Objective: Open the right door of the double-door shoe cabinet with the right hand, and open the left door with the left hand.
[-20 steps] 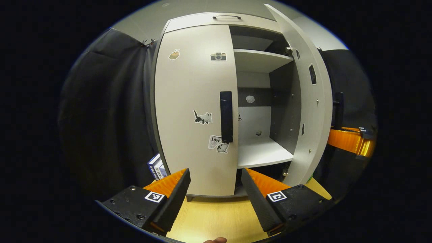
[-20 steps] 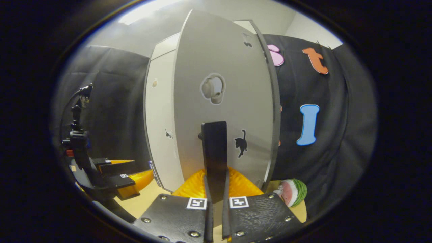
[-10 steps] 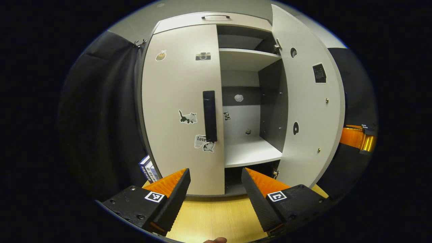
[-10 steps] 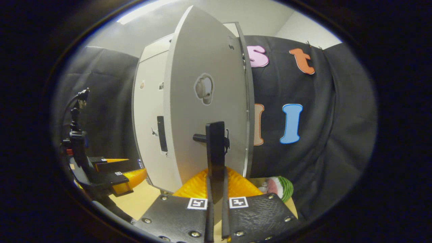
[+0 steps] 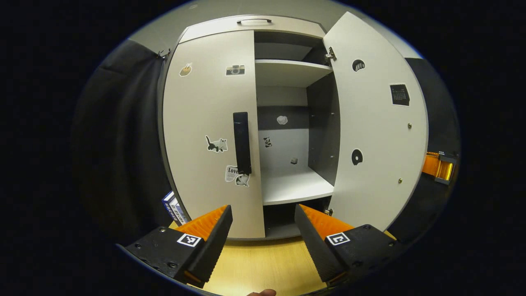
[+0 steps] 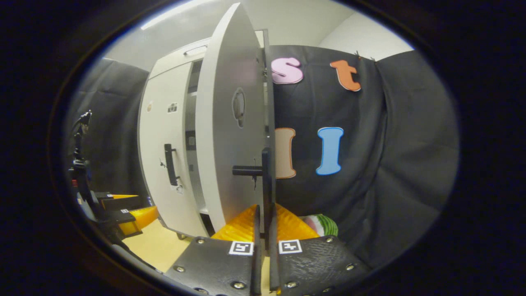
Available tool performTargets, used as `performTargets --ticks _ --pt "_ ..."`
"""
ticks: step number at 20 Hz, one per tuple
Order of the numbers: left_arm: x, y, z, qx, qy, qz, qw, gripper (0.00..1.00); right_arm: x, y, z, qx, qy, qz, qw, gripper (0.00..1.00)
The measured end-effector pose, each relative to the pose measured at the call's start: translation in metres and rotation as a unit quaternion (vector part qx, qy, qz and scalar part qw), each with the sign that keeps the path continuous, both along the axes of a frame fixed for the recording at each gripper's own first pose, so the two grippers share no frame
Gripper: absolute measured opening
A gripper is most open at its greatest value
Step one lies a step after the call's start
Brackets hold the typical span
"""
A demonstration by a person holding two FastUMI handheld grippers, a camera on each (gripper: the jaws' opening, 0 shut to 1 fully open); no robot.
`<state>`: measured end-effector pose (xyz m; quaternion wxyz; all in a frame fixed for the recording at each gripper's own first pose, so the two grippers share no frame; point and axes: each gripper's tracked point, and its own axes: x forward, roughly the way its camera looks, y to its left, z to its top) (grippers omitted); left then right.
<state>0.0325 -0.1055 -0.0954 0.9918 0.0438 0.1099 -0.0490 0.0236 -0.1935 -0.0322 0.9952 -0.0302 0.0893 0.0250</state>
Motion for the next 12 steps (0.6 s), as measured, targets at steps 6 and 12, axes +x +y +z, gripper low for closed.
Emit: performTargets --ticks 6,12 --pt "0.020 -0.009 0.007 0.008 -0.010 -0.006 1.000 0.95 -0.008 -0.013 -0.011 0.053 0.013 0.000 0.998 0.03" --pt "0.059 0.002 0.028 0.011 -0.040 0.016 0.999 0.95 -0.023 -0.020 -0.015 0.046 0.014 -0.012 0.999 0.05"
